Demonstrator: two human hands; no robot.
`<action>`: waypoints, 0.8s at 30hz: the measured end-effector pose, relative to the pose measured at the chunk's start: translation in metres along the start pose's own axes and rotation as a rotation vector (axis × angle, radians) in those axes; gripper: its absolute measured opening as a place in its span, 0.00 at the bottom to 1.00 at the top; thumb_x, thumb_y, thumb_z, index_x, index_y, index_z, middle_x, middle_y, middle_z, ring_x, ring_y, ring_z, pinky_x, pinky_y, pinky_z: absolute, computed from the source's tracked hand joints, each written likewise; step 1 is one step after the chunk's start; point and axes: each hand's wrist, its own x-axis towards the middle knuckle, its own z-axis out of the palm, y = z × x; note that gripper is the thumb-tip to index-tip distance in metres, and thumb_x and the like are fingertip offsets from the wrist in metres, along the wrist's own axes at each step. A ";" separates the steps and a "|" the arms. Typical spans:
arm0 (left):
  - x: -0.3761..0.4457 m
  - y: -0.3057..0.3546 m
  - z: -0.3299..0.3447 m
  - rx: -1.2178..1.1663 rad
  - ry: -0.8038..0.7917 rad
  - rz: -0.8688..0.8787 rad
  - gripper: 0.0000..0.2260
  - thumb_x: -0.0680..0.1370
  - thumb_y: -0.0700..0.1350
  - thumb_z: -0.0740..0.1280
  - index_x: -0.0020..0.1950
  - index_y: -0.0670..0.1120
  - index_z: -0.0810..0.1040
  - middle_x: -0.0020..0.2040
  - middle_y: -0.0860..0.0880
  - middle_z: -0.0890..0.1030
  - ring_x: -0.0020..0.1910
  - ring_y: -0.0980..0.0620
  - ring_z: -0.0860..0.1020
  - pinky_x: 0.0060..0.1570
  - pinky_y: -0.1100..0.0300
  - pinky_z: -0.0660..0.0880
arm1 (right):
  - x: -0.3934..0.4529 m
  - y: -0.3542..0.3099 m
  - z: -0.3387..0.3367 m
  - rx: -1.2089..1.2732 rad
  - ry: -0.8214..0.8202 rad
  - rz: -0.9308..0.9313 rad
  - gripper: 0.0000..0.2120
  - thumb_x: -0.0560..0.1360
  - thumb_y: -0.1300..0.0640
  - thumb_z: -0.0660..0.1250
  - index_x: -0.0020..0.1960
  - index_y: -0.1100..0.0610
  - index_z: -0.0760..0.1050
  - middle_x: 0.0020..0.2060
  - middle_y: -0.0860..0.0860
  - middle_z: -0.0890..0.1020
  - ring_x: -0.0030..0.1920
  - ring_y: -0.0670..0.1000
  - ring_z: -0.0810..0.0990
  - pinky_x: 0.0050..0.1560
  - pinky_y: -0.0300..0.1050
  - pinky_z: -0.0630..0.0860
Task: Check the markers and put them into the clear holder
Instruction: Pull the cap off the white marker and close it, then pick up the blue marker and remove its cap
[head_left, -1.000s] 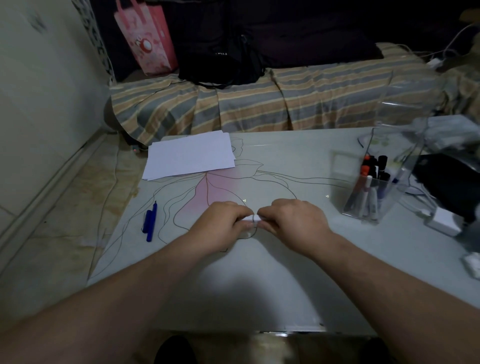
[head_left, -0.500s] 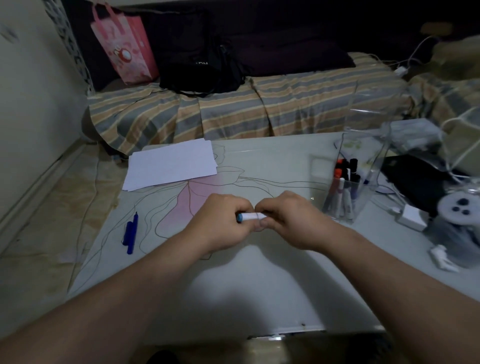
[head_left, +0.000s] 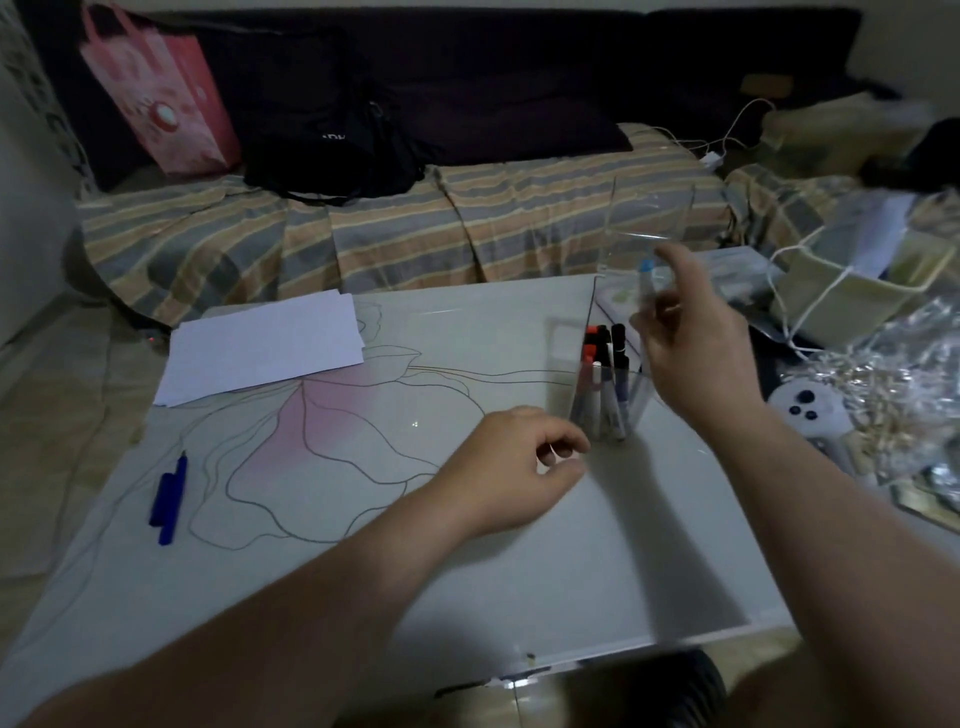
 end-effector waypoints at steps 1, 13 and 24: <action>0.000 0.000 0.003 0.018 -0.023 -0.001 0.08 0.76 0.50 0.70 0.54 0.53 0.85 0.47 0.54 0.82 0.45 0.58 0.79 0.52 0.61 0.77 | -0.002 0.006 0.005 -0.034 -0.022 -0.007 0.27 0.80 0.59 0.67 0.73 0.42 0.61 0.51 0.52 0.81 0.49 0.55 0.80 0.49 0.58 0.79; 0.019 -0.002 0.017 0.017 0.073 -0.094 0.11 0.77 0.46 0.66 0.56 0.57 0.83 0.47 0.57 0.81 0.43 0.59 0.79 0.45 0.72 0.69 | -0.027 0.037 0.035 -0.366 -0.101 -0.137 0.23 0.72 0.69 0.61 0.62 0.54 0.82 0.54 0.56 0.79 0.50 0.60 0.70 0.46 0.56 0.72; 0.001 -0.066 -0.039 0.164 0.059 -0.384 0.10 0.76 0.48 0.68 0.55 0.55 0.84 0.47 0.55 0.84 0.49 0.54 0.80 0.52 0.63 0.74 | -0.075 -0.031 0.087 -0.082 -0.564 -0.170 0.16 0.80 0.47 0.62 0.65 0.47 0.77 0.55 0.49 0.79 0.57 0.53 0.78 0.59 0.50 0.75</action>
